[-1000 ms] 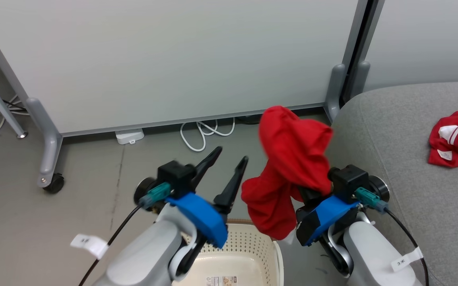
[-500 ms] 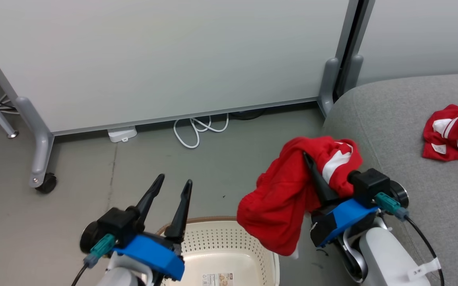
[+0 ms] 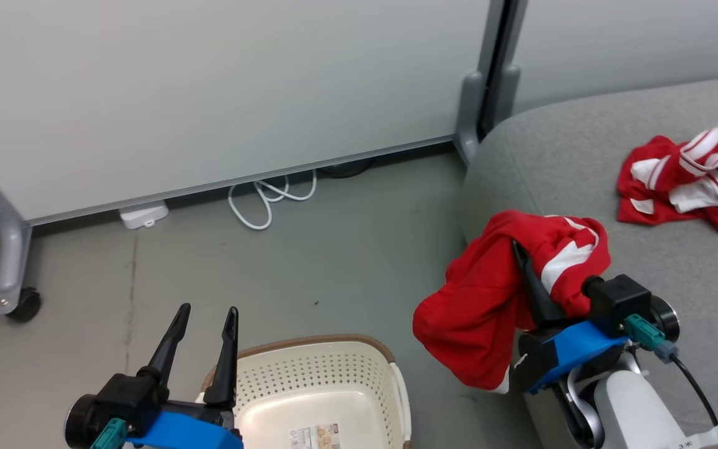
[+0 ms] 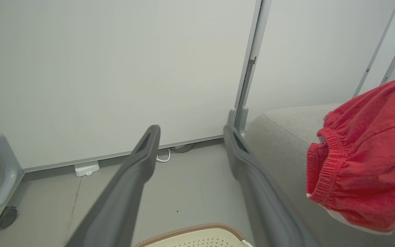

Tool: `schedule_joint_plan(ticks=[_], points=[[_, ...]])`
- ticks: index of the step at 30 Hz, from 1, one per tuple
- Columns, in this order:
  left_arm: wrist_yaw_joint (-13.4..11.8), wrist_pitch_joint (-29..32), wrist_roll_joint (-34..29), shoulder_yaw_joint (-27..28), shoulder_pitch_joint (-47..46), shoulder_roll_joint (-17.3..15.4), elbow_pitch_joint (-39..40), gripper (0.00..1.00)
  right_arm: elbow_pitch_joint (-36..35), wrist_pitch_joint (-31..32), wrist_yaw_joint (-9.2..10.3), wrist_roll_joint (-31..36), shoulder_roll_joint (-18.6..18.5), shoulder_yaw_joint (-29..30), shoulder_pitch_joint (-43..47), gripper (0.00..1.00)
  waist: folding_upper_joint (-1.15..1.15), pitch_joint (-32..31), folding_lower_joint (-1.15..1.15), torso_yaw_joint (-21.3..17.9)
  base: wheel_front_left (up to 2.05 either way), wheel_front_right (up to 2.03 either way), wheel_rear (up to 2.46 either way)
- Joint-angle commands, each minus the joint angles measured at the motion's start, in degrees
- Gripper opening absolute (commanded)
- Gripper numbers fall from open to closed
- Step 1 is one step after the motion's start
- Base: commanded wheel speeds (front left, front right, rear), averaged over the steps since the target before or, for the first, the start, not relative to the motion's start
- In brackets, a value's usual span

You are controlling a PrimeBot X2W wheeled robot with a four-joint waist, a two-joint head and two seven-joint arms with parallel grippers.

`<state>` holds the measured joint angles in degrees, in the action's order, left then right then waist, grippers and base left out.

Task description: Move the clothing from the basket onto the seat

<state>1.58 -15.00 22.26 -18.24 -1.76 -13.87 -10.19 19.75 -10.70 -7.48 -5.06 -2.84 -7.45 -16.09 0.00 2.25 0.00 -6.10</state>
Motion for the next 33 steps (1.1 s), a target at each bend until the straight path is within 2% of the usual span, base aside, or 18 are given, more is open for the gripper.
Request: schedule_joint_plan(ticks=[1, 8, 19, 26, 33], points=[[0.5, -0.3, -1.2, 1.2, 0.5, 0.5, 0.6, 1.0, -0.9, 0.3, -0.03, 0.6, -0.1, 0.5, 0.8, 0.0, 0.0, 0.7, 0.0, -1.9, 0.0, 0.0, 0.0], [2.8, -0.3, -4.0, 3.9, 0.5, 2.4, 0.1, 1.0, -2.9, 0.9, -0.03, 0.6, -0.1, 1.3, 1.5, 0.0, 0.0, 1.9, 0.0, -7.3, 0.0, 0.0, 0.0], [4.8, -0.3, -6.7, 5.6, -0.8, 4.0, -0.8, 1.0, -3.6, 0.3, -0.02, -0.1, -0.1, 2.5, 1.8, 0.0, 0.0, 3.4, 0.0, -14.2, 0.0, 0.0, 0.0], [5.5, -0.3, -7.4, 6.0, -1.1, 4.4, -1.3, 1.0, -3.4, -0.1, -0.03, -0.5, -0.1, 2.9, 2.3, 0.0, 0.0, 3.6, 0.0, -16.6, 0.0, 0.0, 0.0], [5.8, -0.3, -7.8, 5.8, -1.2, 4.8, -1.6, 1.0, -3.3, -0.3, -0.03, -0.6, -0.1, 3.6, 2.6, 0.0, 0.0, 3.5, 0.0, -16.9, 0.0, 0.0, 0.0]])
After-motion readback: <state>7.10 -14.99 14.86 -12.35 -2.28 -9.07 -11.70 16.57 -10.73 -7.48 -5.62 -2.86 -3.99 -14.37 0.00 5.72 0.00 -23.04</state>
